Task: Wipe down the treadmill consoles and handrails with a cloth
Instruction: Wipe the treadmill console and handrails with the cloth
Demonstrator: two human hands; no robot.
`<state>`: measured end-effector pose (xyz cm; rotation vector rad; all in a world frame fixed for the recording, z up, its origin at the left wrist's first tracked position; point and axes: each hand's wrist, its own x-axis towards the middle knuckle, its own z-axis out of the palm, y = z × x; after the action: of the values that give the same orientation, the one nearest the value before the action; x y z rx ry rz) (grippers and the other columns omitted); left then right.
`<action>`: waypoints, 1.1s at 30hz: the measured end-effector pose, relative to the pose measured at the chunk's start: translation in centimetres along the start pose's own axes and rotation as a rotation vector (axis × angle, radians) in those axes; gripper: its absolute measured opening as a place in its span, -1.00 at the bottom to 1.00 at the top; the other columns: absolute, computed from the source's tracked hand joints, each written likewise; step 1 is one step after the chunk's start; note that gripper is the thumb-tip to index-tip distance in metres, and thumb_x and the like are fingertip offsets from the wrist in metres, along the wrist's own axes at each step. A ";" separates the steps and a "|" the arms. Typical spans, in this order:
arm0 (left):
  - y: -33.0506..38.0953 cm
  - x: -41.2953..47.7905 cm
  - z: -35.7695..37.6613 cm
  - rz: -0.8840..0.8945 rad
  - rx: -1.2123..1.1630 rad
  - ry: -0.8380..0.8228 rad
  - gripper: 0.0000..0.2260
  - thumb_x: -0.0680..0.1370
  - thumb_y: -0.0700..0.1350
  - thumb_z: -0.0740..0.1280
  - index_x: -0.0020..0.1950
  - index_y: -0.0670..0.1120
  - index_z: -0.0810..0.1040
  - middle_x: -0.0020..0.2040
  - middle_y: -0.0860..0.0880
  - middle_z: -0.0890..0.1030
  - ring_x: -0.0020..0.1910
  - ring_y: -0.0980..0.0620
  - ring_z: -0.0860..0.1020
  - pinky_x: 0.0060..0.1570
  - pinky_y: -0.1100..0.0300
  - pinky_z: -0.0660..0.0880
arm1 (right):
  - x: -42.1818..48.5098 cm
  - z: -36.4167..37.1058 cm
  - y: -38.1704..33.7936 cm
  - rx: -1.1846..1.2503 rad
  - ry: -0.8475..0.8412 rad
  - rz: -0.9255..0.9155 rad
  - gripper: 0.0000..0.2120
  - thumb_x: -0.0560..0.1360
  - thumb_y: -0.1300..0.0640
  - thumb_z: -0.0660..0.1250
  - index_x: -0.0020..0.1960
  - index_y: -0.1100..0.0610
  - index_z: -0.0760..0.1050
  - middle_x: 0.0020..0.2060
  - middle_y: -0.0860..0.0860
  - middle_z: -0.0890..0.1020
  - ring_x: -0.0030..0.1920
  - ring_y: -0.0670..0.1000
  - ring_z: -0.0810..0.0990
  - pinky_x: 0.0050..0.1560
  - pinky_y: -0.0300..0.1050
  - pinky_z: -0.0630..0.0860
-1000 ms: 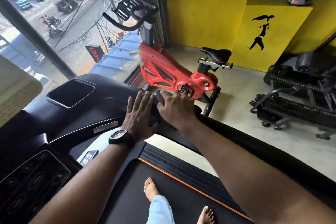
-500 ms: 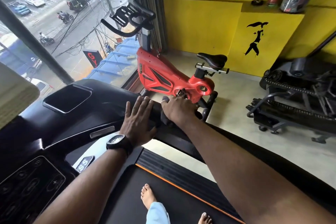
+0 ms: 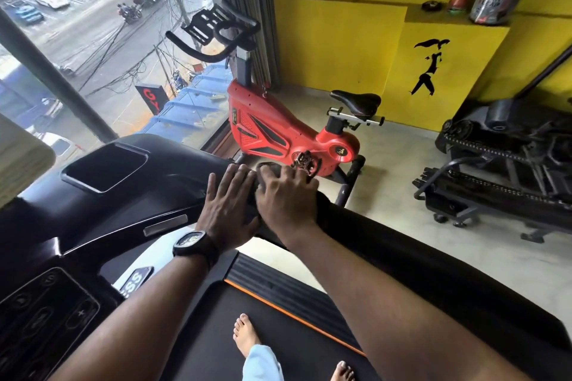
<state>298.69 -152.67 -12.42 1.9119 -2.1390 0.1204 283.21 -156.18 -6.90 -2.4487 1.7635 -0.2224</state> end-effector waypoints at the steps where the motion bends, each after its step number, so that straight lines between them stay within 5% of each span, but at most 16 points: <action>1: 0.0 0.0 0.1 0.001 -0.003 0.008 -0.14 0.36 0.24 0.32 0.58 -0.12 0.24 0.59 -0.11 0.23 0.61 -0.12 0.09 0.50 -0.32 0.03 | -0.1 0.2 0.4 0.012 0.024 -0.054 -0.65 0.57 -0.16 0.21 0.28 -0.08 0.56 0.11 0.14 0.65 0.11 0.25 0.59 0.08 0.16 0.45; 6: 0.2 0.1 -0.5 0.014 0.027 -0.024 -0.14 0.33 0.22 0.29 0.56 -0.14 0.27 0.57 -0.13 0.27 0.59 -0.16 0.14 0.47 -0.37 0.10 | 5.3 -1.5 2.8 0.252 -0.352 0.178 -0.48 0.67 -0.18 0.01 0.40 0.08 0.49 0.33 0.22 0.56 0.33 0.27 0.52 0.30 0.17 0.43; 11: 0.4 -0.1 -0.6 0.049 0.033 -0.012 -0.16 0.34 0.21 0.28 0.55 -0.16 0.29 0.57 -0.14 0.28 0.58 -0.17 0.16 0.48 -0.36 0.11 | 0.0 -0.5 1.3 0.030 -0.031 -0.033 -0.62 0.61 -0.13 0.15 0.35 -0.05 0.50 0.19 0.14 0.61 0.20 0.25 0.56 0.13 0.17 0.44; 16: 0.6 0.0 -0.5 0.037 0.037 -0.032 -0.14 0.34 0.22 0.28 0.57 -0.14 0.25 0.59 -0.12 0.24 0.60 -0.14 0.10 0.50 -0.33 0.04 | 5.0 -1.1 3.4 0.211 -0.363 0.175 -0.47 0.66 -0.20 -0.03 0.42 0.03 0.49 0.30 0.21 0.58 0.31 0.27 0.53 0.28 0.19 0.45; 21: 0.8 -0.1 -0.3 0.044 0.036 -0.041 -0.14 0.37 0.26 0.26 0.59 -0.13 0.22 0.60 -0.11 0.22 0.61 -0.12 0.06 0.51 -0.32 0.00 | -0.7 -0.7 1.5 -0.027 -0.066 -0.012 -0.58 0.61 -0.14 0.11 0.40 -0.03 0.45 0.21 0.17 0.59 0.20 0.26 0.54 0.12 0.17 0.43; 23: 0.9 -0.1 -0.2 0.031 0.035 -0.041 -0.15 0.39 0.27 0.25 0.59 -0.13 0.22 0.60 -0.11 0.21 0.61 -0.13 0.06 0.51 -0.32 0.00 | 0.0 -0.7 2.3 0.027 -0.109 -0.049 -0.55 0.61 -0.18 0.12 0.43 -0.07 0.43 0.23 0.17 0.59 0.22 0.26 0.54 0.14 0.18 0.44; 26: 1.1 -0.1 -0.4 0.018 0.029 -0.049 -0.20 0.45 0.28 0.18 0.60 -0.13 0.22 0.61 -0.11 0.20 0.61 -0.12 0.05 0.52 -0.31 -0.01 | 4.1 -1.2 3.7 0.207 -0.343 0.151 -0.49 0.63 -0.21 0.01 0.43 -0.01 0.46 0.29 0.21 0.58 0.29 0.26 0.53 0.25 0.18 0.46; 28: 1.3 0.0 -0.4 0.009 0.016 -0.046 -0.24 0.50 0.27 0.14 0.60 -0.12 0.23 0.61 -0.09 0.20 0.61 -0.11 0.05 0.53 -0.30 -0.04 | 4.4 -1.2 3.7 0.207 -0.355 0.242 -0.48 0.64 -0.16 -0.03 0.41 0.04 0.48 0.30 0.23 0.57 0.31 0.27 0.52 0.28 0.21 0.43; 31: 1.4 0.0 -0.1 -0.021 -0.005 -0.042 -0.29 0.54 0.25 0.10 0.61 -0.09 0.21 0.62 -0.07 0.17 0.62 -0.06 0.00 0.54 -0.25 -0.11 | 0.4 -0.7 2.3 -0.007 -0.090 0.052 -0.57 0.62 -0.14 0.09 0.39 -0.01 0.46 0.22 0.19 0.59 0.22 0.27 0.54 0.14 0.18 0.45; 33: 1.5 0.0 0.2 -0.039 -0.008 -0.039 -0.31 0.55 0.24 0.09 0.61 -0.07 0.20 0.62 -0.06 0.17 0.62 -0.05 -0.01 0.54 -0.21 -0.15 | -1.0 -0.6 2.6 -0.015 -0.058 -0.061 -0.57 0.60 -0.15 0.15 0.42 -0.06 0.44 0.21 0.16 0.60 0.19 0.26 0.55 0.11 0.16 0.45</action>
<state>297.16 -152.52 -12.43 1.9658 -2.1216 0.0677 280.37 -156.04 -6.82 -2.4946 1.6756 -0.1430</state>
